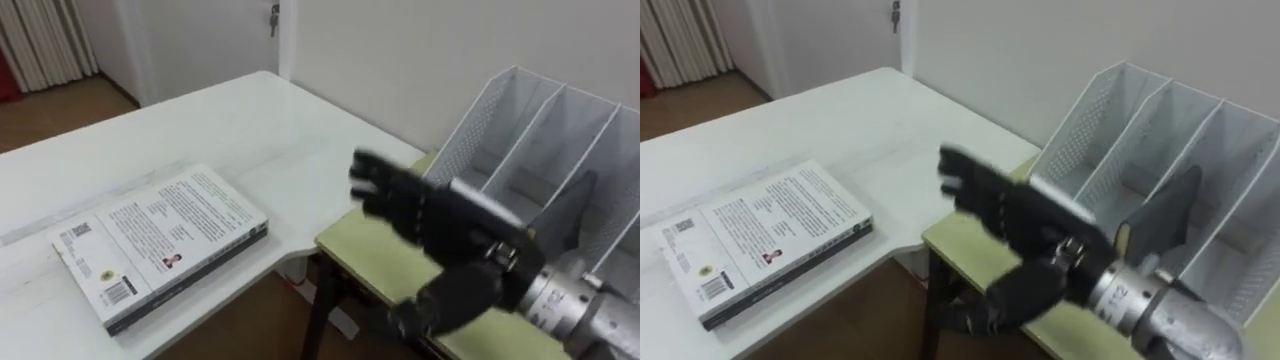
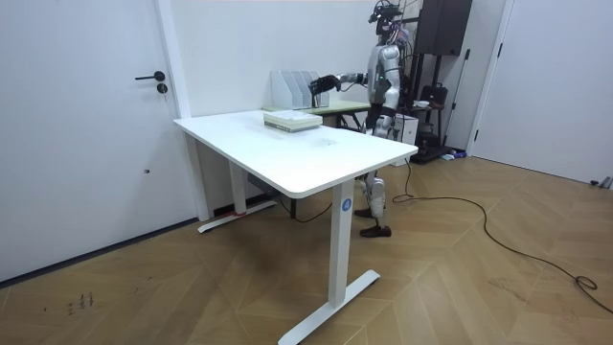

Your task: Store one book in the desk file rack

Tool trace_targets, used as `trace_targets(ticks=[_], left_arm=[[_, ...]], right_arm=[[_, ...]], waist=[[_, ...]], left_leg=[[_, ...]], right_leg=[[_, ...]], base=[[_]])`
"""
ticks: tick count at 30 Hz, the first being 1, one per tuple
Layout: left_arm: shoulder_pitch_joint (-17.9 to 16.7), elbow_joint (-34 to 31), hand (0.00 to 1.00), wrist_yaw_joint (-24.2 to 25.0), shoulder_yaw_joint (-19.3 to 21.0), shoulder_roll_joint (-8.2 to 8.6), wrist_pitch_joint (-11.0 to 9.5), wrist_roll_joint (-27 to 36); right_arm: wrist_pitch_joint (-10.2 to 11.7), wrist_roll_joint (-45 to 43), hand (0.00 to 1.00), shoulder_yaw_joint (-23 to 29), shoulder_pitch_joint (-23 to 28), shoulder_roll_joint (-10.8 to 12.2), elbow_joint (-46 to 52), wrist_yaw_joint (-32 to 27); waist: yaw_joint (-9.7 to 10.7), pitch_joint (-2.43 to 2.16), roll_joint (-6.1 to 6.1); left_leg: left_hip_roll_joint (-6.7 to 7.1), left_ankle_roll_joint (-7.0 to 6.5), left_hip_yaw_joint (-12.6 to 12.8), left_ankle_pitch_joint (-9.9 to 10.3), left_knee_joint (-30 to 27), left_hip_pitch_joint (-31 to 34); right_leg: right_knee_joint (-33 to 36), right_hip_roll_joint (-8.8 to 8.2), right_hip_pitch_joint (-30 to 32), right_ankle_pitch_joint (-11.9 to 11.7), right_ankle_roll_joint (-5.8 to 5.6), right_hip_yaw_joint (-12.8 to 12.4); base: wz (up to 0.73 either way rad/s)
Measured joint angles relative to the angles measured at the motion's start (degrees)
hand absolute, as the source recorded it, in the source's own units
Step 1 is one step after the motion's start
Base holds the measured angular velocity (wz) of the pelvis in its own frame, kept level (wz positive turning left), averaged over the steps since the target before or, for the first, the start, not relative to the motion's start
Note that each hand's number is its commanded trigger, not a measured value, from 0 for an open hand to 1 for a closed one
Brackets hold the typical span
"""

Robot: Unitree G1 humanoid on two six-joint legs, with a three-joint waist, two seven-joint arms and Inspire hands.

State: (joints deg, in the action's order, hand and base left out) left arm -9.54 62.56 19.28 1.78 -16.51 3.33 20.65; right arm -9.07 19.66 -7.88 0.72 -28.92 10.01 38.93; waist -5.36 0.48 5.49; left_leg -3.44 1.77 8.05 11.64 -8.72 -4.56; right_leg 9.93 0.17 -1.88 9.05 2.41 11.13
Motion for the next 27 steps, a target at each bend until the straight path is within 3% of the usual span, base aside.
trace_targets(ticks=[7, 12, 14, 20, 22, 27], left_arm=[[1.43, 1.52, 0.0, 0.26, -1.06, -0.21, 0.44, 0.01], [1.79, 1.61, 0.0, -0.14, -2.36, -0.22, 0.61, 0.07], [1.8, 1.57, 0.0, -0.6, -2.51, -0.16, 0.86, 0.08], [2.19, 2.19, 0.0, -2.9, -2.0, 1.25, 1.36, 0.05], [2.17, 2.39, 0.0, -3.89, -1.93, 1.68, 1.38, -0.17], [0.98, 2.97, 0.0, -5.24, 0.21, 3.1, 1.07, -0.17]], right_arm=[[-0.94, -18.68, 0.0, -4.51, 5.21, 0.22, -7.35, 8.52], [-2.17, -28.19, 0.0, -4.99, 6.37, 0.42, -17.2, 10.01], [-2.29, -31.08, 0.0, -4.96, 6.32, 1.11, -22.67, 9.75], [-2.1, -37.54, 0.0, -1.85, 5.72, 6.84, -43.64, 2.85], [-0.29, -37.17, 0.0, -0.32, 6.06, 7.79, -52.52, -3.05], [1.55, -39.65, 0.0, 5.71, 5.73, 10.88, -67.3, -14.04]], waist=[[-2.09, 0.3, -0.74], [-2.25, 0.01, -1.05], [-2.23, -0.35, -0.99], [-2.34, -0.26, -1.71], [-2.13, -0.43, -2.2], [-1.36, -0.44, -2.96]], left_leg=[[0.1, -0.06, -0.47, 0.01, -0.58, 0.37], [0.12, -0.08, -0.25, 0.0, -0.65, 0.88], [0.13, -0.08, -0.26, 0.0, -0.69, 0.72], [0.27, -0.08, -0.21, 0.0, -0.71, -0.03], [0.35, -0.08, -0.29, 0.0, -0.72, -0.35], [0.41, -0.08, -0.2, 0.0, -0.73, -0.98]], right_leg=[[-0.14, -0.19, -0.27, -0.06, -0.11, 0.23], [0.03, -0.22, 0.79, -0.09, -0.05, 0.03], [-0.07, -0.3, 0.57, -0.09, -0.04, 0.24], [-0.66, -0.42, -0.9, -0.03, -0.12, 0.53], [-1.26, -0.38, -1.59, -0.07, -0.23, 0.64], [-1.39, -0.53, -2.28, 0.31, -0.4, 1.61]], base=[[0.05], [-0.03], [0.0], [0.01], [0.12], [0.12]])
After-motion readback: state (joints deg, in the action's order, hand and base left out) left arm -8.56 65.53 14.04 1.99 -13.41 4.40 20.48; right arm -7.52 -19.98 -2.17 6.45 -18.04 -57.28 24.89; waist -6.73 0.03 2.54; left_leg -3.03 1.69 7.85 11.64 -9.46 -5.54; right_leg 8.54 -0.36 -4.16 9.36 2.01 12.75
